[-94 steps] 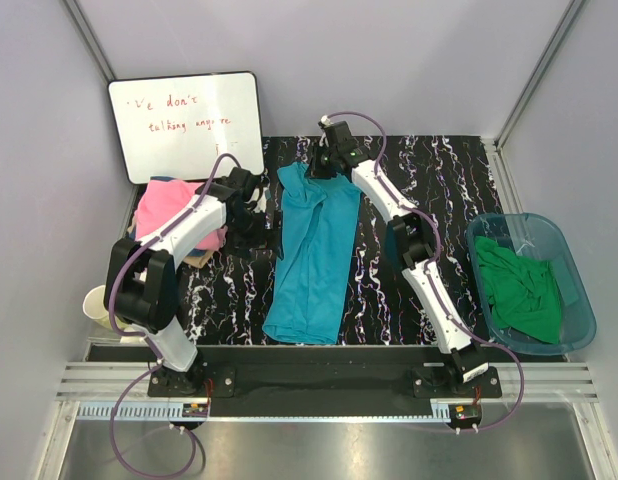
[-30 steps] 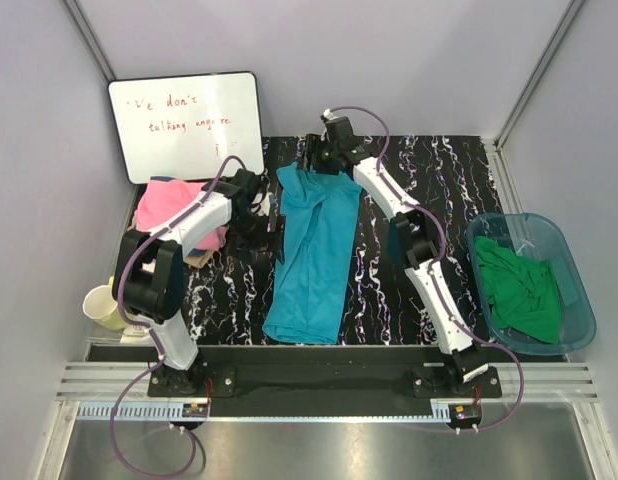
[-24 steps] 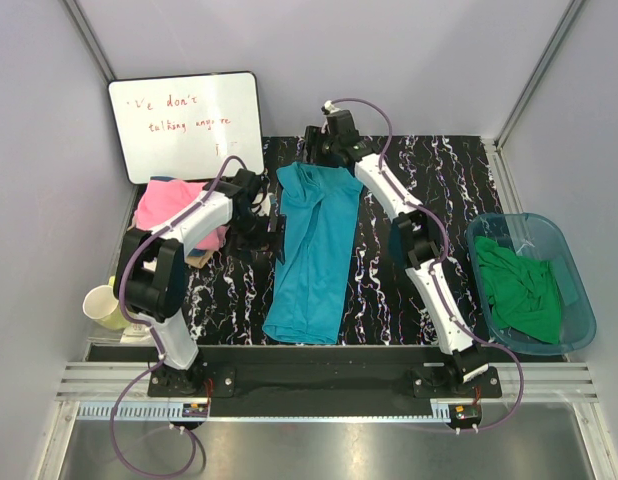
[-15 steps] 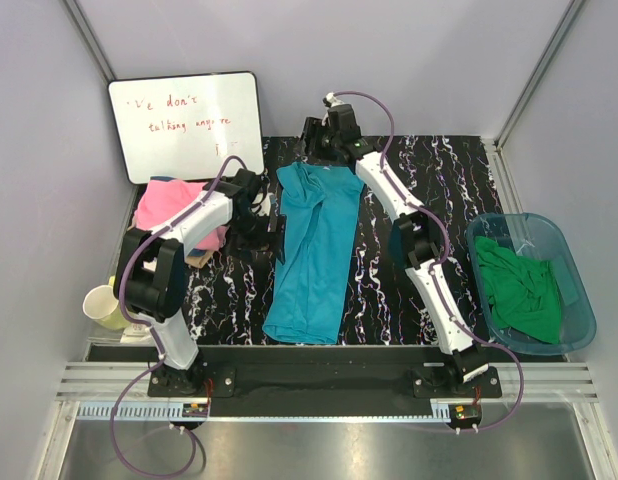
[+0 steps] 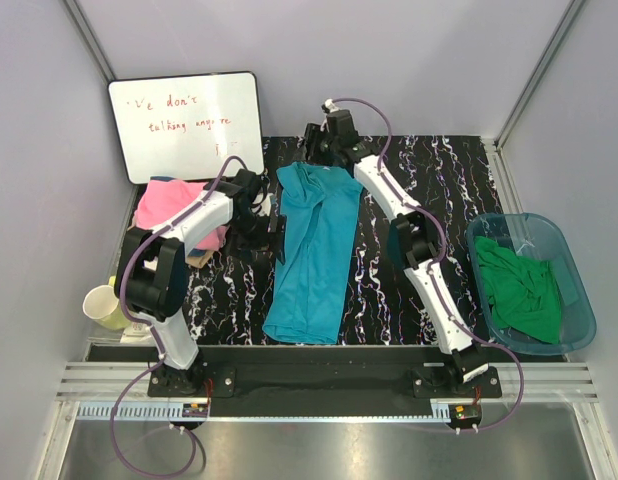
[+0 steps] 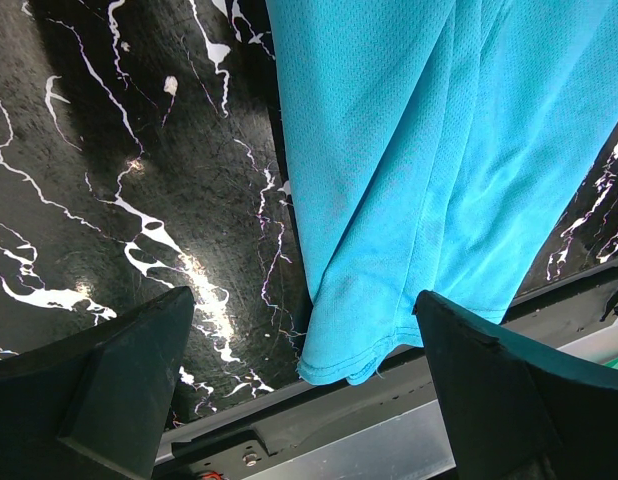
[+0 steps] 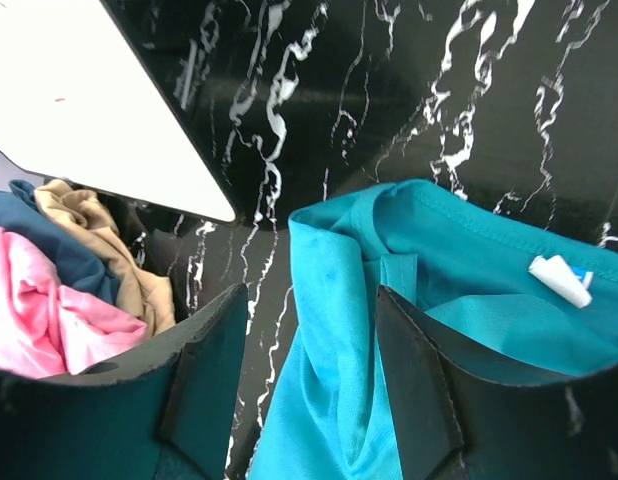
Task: Fold and stack the t-shirts
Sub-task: Rotate the tshirt 90 degrees
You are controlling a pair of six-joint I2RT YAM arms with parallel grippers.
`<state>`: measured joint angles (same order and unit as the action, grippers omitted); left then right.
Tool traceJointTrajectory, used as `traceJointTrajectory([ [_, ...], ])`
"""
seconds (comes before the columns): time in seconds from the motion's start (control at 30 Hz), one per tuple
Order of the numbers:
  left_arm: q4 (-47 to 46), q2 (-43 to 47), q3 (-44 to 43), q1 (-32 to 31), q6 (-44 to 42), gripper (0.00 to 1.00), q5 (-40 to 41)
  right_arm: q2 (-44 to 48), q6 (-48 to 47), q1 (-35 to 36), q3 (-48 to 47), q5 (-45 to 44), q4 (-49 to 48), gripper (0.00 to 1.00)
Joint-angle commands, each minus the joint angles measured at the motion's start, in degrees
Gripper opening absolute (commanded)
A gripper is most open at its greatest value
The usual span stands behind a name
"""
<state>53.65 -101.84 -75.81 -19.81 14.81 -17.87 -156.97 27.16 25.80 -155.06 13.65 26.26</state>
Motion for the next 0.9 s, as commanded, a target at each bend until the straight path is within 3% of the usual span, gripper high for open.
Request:
traceJointTrajectory([
  [0.0,0.2,0.0,-2.3,-0.1,-0.8,0.99,-1.6,-2.0,1.6,0.3,-1.1,1.9,-2.0,0.61],
  [0.7,0.3,0.1,-2.0,-0.1,-1.3,0.99,-1.3,-3.2,2.8,0.4,4.1,2.7,-1.7,0.47],
  [0.87,0.6,0.2,-1.8,-0.1,-1.4,0.99,-0.9,-3.2,2.8,0.4,4.9,2.4,-1.8,0.36],
])
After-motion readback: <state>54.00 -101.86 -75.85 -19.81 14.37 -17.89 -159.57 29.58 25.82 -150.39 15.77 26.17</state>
